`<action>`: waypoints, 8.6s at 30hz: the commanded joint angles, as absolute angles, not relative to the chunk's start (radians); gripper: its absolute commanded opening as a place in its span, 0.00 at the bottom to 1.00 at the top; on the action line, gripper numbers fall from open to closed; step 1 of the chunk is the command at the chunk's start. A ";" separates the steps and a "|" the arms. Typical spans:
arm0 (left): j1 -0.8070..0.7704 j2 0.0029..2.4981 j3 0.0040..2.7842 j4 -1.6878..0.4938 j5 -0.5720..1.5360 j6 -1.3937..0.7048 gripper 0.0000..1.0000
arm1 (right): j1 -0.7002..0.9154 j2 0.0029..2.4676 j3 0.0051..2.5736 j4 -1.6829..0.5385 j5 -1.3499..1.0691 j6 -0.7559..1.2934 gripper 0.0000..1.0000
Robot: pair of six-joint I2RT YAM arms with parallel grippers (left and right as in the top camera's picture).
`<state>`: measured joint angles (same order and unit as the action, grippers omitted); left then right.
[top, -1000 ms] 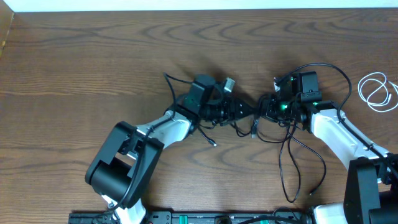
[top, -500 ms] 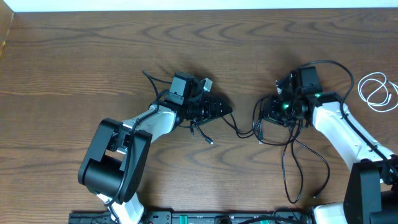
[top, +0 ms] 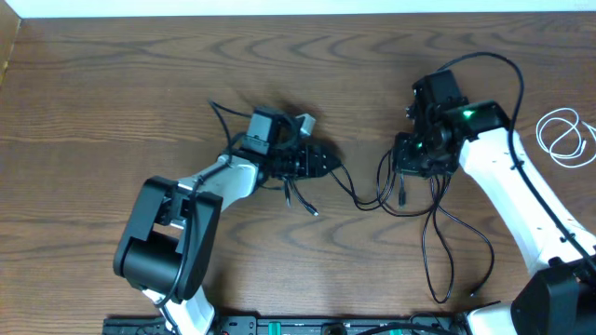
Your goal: Untangle cables
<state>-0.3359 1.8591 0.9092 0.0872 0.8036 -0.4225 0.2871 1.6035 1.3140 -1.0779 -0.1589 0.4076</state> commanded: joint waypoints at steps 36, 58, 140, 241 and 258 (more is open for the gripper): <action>-0.026 1.833 0.917 0.171 1.089 -0.397 0.98 | 0.295 1.602 1.326 -0.811 -0.170 0.411 0.01; -0.111 1.833 0.916 0.197 1.060 -0.423 0.98 | 0.298 1.602 0.994 -0.417 -0.511 0.479 0.33; -0.117 1.833 0.916 0.004 0.642 -0.386 0.08 | 0.550 1.704 1.065 -0.170 -0.342 0.284 0.47; -0.117 1.833 0.916 0.004 0.642 -0.386 0.08 | 0.721 2.021 1.291 -0.361 0.046 -0.019 0.17; -0.117 1.833 0.916 0.004 0.642 -0.386 0.08 | 0.719 2.031 1.249 -0.339 0.047 -0.016 0.01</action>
